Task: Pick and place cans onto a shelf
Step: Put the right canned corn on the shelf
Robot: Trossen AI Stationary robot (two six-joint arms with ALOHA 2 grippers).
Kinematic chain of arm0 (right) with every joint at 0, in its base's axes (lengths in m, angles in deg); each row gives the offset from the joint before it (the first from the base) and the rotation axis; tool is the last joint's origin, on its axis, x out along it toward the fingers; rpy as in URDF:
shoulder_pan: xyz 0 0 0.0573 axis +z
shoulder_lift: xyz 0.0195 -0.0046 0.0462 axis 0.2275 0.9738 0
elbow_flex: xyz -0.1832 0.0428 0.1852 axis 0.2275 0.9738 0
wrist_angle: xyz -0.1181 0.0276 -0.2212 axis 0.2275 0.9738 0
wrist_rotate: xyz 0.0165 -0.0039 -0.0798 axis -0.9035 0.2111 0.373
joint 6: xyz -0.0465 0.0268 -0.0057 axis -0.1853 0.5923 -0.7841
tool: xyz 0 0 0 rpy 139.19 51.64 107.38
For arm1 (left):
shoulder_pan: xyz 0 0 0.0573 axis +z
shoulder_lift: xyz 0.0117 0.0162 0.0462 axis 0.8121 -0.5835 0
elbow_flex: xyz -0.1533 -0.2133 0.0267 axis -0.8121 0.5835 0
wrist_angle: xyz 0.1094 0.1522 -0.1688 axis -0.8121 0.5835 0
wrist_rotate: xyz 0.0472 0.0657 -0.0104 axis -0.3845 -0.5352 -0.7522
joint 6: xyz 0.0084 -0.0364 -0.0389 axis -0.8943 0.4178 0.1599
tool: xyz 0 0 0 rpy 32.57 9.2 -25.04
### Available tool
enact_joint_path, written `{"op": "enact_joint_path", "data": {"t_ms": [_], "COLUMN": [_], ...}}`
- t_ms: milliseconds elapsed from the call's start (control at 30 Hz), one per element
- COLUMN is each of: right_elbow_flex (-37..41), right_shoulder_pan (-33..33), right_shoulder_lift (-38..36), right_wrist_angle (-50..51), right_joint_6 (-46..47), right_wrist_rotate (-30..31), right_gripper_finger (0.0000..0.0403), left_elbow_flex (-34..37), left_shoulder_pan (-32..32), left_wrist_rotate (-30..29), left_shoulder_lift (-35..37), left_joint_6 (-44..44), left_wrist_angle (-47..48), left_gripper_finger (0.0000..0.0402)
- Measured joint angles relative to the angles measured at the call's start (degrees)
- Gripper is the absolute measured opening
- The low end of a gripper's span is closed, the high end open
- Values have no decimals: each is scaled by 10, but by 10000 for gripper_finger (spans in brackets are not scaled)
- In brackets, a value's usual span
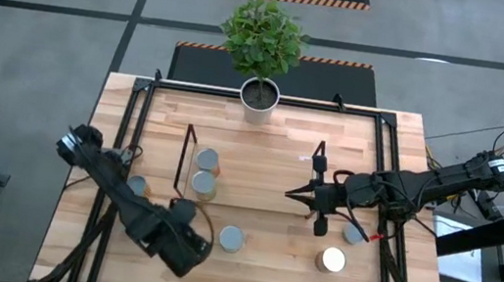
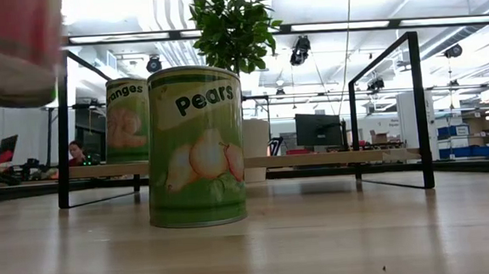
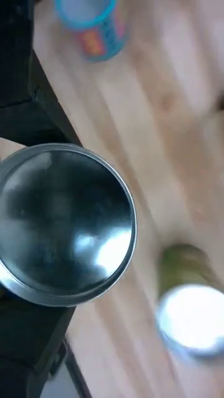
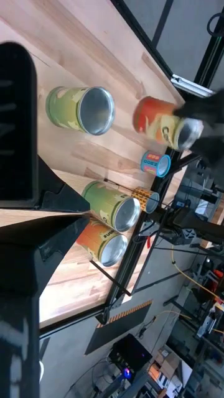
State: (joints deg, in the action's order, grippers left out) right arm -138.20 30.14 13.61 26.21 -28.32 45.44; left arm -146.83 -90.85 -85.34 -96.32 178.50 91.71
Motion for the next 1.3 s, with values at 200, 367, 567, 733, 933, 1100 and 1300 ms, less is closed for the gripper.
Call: {"op": "enact_joint_path", "data": {"t_ms": [200, 367, 567, 733, 933, 1100, 1300], "right_elbow_flex": [0, 0, 0, 0, 0, 1, 4], "right_shoulder_pan": [0, 0, 0, 0, 0, 0, 0], "right_shoulder_lift": [0, -1, -12, -24, -29, -29, -29], "right_wrist_angle": [2, 19, 33, 50, 65, 77, 79], "right_joint_6": [0, 5, 17, 23, 36, 45, 51], "right_wrist_rotate": [0, 2, 4, 4, 4, 4, 5], "right_gripper_finger": [9, 9, 9, 9, 9, 9, 9], "left_elbow_flex": [-123, -176, -213, -224, -201, -156, -79], "left_shoulder_pan": [49, 103, 187, 263, 352, 407, 441], "left_wrist_rotate": [-98, -136, -160, -164, -165, -161, -124], "left_shoulder_lift": [-4, -3, -5, -5, -5, -5, -5], "left_joint_6": [-83, -194, -332, -450, -564, -622, -654], "left_wrist_angle": [129, 125, 128, 121, 84, 40, -35], "left_gripper_finger": [317, 316, 316, 315, 315, 315, 315]}}
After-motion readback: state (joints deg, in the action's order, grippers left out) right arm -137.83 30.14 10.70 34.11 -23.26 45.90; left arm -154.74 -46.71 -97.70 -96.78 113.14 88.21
